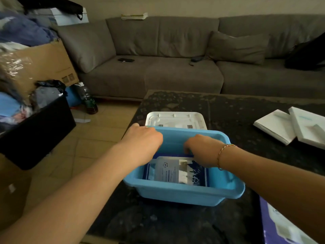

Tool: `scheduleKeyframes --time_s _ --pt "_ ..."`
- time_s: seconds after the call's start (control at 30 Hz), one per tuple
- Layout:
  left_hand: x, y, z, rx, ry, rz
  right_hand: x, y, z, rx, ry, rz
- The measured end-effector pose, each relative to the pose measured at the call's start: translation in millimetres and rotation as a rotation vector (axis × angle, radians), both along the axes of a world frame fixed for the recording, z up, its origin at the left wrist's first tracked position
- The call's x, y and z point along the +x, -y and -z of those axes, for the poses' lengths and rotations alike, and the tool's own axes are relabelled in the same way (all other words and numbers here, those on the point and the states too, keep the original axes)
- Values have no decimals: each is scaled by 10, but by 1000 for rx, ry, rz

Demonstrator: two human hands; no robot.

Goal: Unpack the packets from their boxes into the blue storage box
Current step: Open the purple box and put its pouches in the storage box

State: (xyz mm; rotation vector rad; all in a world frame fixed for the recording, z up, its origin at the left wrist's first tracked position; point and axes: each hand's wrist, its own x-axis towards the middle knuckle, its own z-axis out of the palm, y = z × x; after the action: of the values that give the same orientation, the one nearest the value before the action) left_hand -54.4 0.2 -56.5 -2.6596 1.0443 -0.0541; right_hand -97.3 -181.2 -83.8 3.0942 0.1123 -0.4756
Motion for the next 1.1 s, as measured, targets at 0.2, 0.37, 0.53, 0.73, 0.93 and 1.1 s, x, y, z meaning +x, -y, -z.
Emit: scheduleKeyframes --time_s 0.2,0.37,0.53,0.73,0.93,1.1 --pt "-23 -18 41 57 -44 -8 -67 7 86 -10 -85 -107" --pt "-13 -13 25 41 -88 -44 -236 6 -19 -52 -100 -190" --pt "-21 12 20 76 -214 -87 -315 -69 -130 -282 -182 -283" --pt "-38 3 33 16 -241 -98 -352 -83 -158 -350 -463 -314" --pt "-42 1 43 -9 -251 -100 -294 -50 -175 -136 -527 -297" --pt "-79 17 16 -47 -241 -99 -322 -41 -211 -121 -466 -289"
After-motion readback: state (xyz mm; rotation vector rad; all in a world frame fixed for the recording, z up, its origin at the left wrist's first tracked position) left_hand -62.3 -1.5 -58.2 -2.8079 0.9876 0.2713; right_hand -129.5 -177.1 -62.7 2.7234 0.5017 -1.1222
